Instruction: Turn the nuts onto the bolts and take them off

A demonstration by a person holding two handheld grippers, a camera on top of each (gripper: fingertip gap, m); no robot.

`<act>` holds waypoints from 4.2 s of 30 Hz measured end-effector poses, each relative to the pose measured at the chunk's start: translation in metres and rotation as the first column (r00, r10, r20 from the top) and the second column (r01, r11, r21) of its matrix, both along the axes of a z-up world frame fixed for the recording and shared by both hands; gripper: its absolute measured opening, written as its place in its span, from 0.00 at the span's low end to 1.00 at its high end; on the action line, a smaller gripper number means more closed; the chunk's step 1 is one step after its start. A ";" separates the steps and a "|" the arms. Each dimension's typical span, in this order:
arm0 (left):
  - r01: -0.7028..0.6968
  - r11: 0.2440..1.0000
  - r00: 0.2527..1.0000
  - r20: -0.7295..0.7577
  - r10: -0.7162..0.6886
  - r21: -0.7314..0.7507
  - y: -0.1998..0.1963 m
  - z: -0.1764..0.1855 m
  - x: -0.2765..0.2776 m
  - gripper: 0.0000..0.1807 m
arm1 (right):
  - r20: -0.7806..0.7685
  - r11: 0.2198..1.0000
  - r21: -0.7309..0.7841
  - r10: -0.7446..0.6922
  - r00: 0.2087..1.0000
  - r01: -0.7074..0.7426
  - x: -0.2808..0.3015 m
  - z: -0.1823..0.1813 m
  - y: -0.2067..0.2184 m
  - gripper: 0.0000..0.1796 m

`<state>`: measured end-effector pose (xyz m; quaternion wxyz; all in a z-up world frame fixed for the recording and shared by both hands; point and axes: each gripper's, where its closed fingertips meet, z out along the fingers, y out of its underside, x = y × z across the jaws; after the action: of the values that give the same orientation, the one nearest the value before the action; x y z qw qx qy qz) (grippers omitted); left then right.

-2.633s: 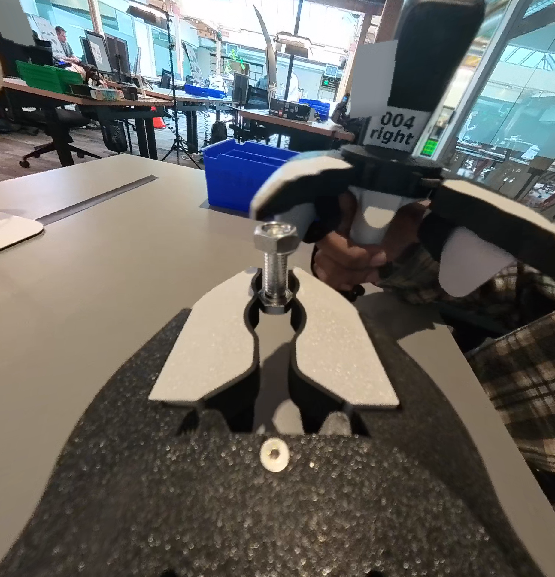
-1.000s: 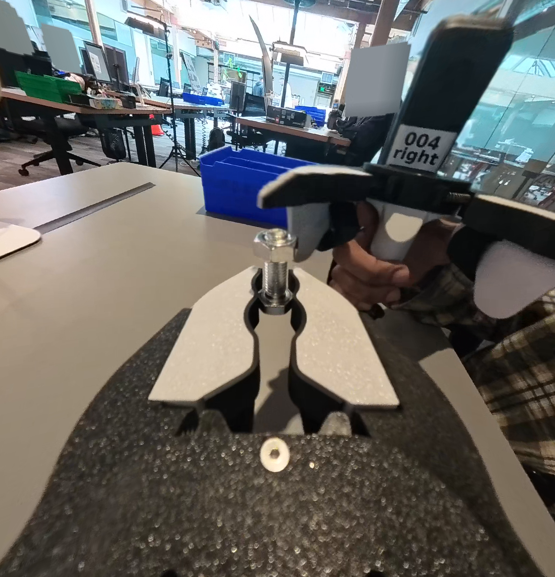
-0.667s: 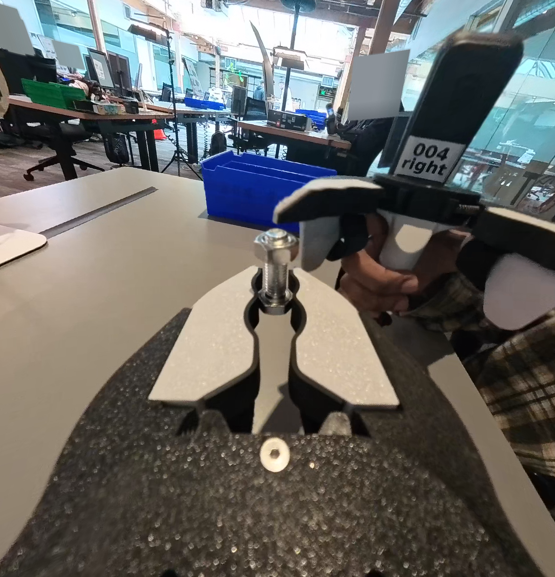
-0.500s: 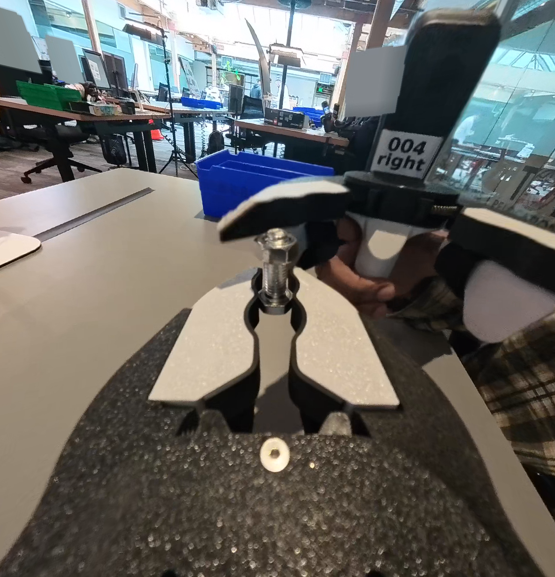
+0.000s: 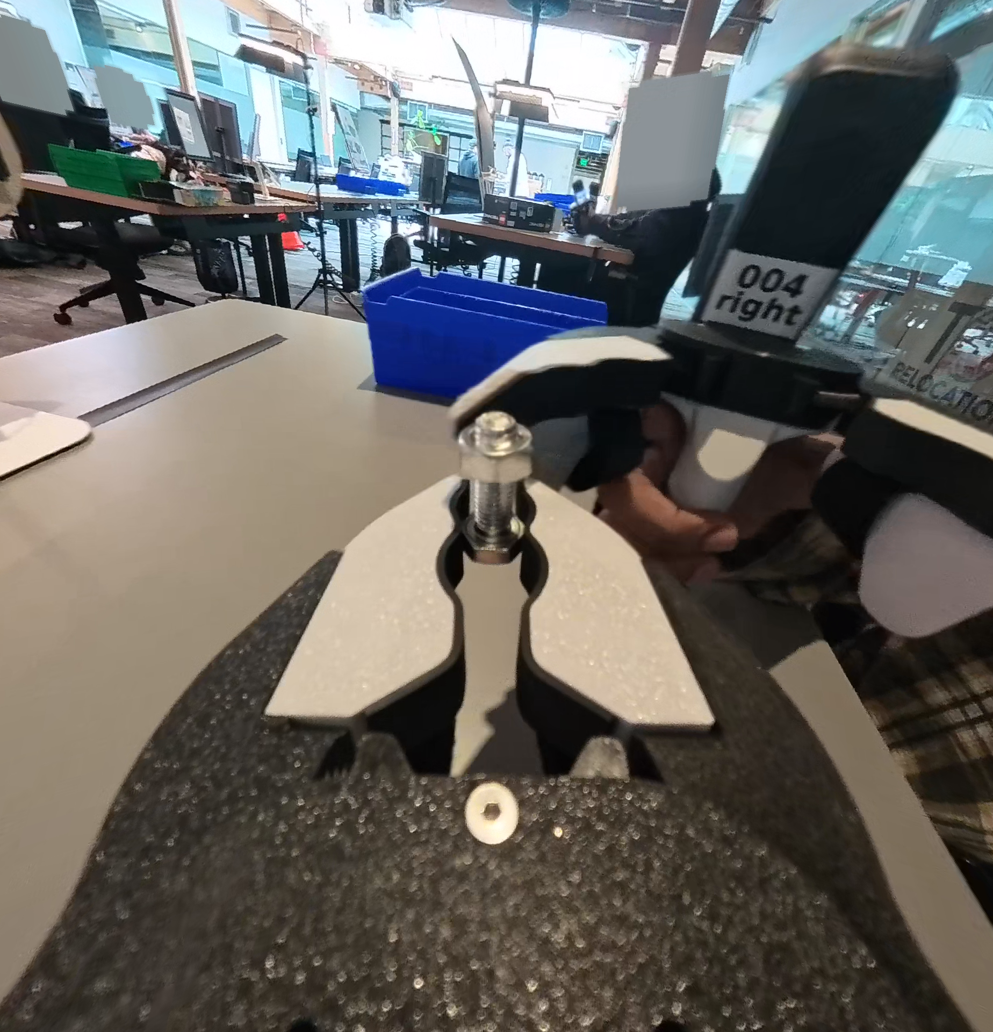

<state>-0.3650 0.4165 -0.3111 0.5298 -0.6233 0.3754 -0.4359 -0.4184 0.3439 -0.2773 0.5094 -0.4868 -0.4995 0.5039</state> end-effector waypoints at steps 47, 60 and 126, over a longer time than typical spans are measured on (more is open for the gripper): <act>-0.006 1.000 1.000 0.017 0.006 0.001 0.001 0.003 -0.002 0.08 | 0.037 1.000 0.018 -0.004 0.999 0.003 -0.002 -0.003 0.000 0.81; -0.012 1.000 1.000 0.022 0.012 -0.001 0.003 0.004 -0.005 0.08 | 0.027 0.999 0.040 -0.029 0.999 0.028 0.002 0.001 -0.002 0.80; -0.003 1.000 1.000 0.024 0.003 0.015 -0.001 0.009 -0.002 0.08 | 0.056 0.998 0.067 0.008 0.998 -0.012 0.012 0.026 0.011 0.66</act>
<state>-0.3671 0.4151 -0.3018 0.5396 -0.6145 0.3714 -0.4397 -0.4065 0.3553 -0.2514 0.5088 -0.4808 -0.5328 0.4755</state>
